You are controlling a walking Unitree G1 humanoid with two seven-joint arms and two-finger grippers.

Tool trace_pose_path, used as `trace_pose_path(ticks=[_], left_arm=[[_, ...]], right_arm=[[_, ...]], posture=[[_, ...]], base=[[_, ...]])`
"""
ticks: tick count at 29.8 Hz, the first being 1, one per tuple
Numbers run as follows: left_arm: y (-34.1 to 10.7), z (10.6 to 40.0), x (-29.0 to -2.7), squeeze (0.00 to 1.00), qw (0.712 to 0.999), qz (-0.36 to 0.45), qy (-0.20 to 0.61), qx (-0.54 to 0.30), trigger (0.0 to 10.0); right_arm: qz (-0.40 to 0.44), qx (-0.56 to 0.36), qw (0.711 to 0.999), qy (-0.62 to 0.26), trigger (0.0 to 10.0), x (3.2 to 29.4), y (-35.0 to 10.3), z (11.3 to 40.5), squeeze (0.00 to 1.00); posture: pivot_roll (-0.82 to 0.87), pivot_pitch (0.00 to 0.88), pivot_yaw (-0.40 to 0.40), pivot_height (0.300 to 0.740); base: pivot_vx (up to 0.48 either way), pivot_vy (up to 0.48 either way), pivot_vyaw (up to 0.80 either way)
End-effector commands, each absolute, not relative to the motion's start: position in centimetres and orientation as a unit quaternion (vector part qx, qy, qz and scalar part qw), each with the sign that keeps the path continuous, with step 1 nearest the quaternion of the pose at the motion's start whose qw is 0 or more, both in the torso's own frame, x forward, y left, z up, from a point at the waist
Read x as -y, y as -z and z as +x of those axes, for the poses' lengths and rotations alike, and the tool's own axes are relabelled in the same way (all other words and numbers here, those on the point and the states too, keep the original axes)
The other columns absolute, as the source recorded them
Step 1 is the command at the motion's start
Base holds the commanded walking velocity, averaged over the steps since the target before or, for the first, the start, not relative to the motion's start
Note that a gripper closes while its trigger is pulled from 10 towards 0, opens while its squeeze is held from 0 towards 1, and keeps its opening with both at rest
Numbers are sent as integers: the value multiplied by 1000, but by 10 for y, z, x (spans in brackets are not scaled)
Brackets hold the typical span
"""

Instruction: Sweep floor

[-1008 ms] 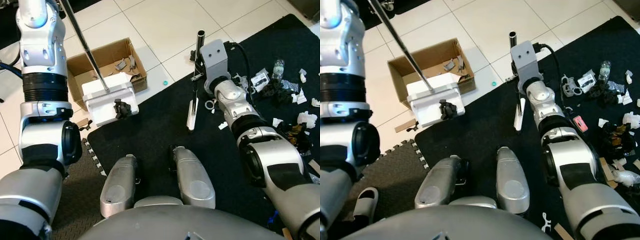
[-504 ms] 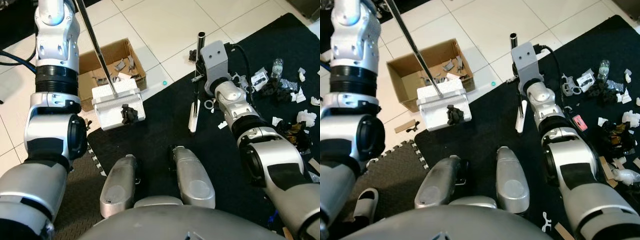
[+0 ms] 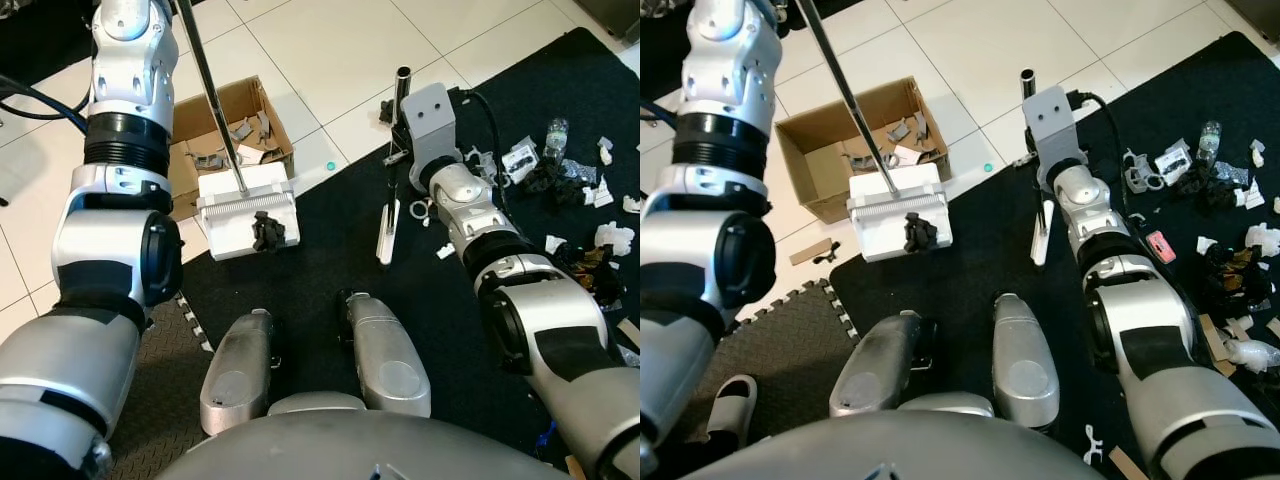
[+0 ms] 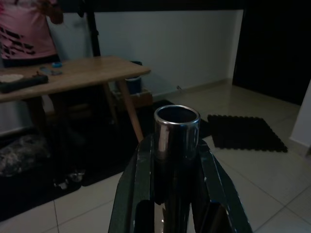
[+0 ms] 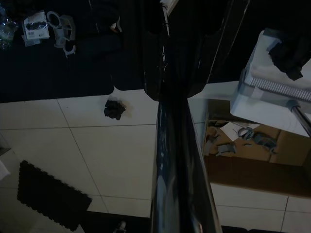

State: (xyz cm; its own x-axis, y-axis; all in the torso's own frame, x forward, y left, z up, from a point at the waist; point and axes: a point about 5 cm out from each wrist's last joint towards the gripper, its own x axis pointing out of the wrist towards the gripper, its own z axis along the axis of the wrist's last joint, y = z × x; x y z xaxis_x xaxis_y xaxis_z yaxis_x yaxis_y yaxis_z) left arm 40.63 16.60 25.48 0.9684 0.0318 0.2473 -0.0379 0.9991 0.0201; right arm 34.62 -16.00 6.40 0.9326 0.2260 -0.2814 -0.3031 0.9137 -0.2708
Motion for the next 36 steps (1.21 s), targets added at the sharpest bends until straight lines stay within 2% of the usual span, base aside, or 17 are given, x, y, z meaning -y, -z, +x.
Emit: trace_pose_path(ticks=[1, 10, 36], left_arm=[[-272, 408, -159, 0, 988, 16, -6, 154, 10000], [-273, 412, -157, 0, 988, 30, 0, 148, 10000], [-289, 405, -153, 0, 963, 79, -23, 258, 10000]], right_arm=[[-163, -110, 971, -134, 10000, 161, -68, 348, 0], [-163, -113, 971, -134, 10000, 161, -66, 347, 0], [-163, -119, 971, -132, 10000, 162, -64, 346, 0]], posture=[[-54, 66, 22, 740], [-52, 71, 22, 740], [-55, 77, 20, 740]], base=[[0, 0, 0], [0, 0, 0], [0, 0, 0]])
